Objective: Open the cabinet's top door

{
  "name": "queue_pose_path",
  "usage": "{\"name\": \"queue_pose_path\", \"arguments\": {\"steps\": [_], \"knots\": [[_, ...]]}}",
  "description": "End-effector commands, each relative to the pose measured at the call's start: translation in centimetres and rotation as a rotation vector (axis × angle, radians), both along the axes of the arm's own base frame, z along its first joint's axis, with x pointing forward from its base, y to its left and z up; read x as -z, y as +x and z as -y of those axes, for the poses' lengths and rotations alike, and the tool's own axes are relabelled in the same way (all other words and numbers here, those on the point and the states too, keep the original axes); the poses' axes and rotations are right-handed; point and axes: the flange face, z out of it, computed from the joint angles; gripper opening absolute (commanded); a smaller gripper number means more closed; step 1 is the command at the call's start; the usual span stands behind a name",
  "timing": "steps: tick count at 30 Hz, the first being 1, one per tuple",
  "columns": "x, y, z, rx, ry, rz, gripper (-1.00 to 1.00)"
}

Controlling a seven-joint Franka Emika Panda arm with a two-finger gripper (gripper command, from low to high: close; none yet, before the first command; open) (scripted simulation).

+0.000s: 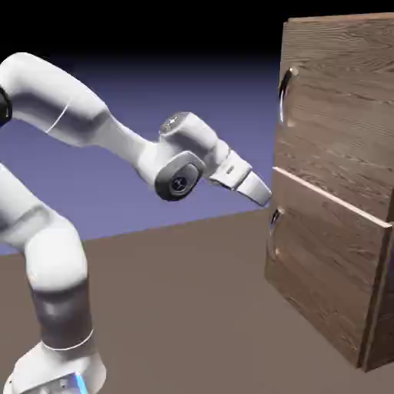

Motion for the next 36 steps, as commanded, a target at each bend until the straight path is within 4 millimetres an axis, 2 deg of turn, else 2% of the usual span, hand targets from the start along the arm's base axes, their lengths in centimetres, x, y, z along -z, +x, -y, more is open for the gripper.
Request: {"name": "queue_pose_path", "arguments": {"steps": [1,10,19,27,36], "knots": [[-0.6,0.1,0.3,0.004,0.002,0.014,0.0],[-5.7,0.6,2.0,0.037,0.014,0.145,0.0],[-9.7,0.5,2.5,0.058,0.019,0.276,0.0],[-12.1,0.3,2.0,0.068,0.019,0.386,0.0],[-13.6,0.4,0.0,0.072,0.016,0.501,0.0]]}}
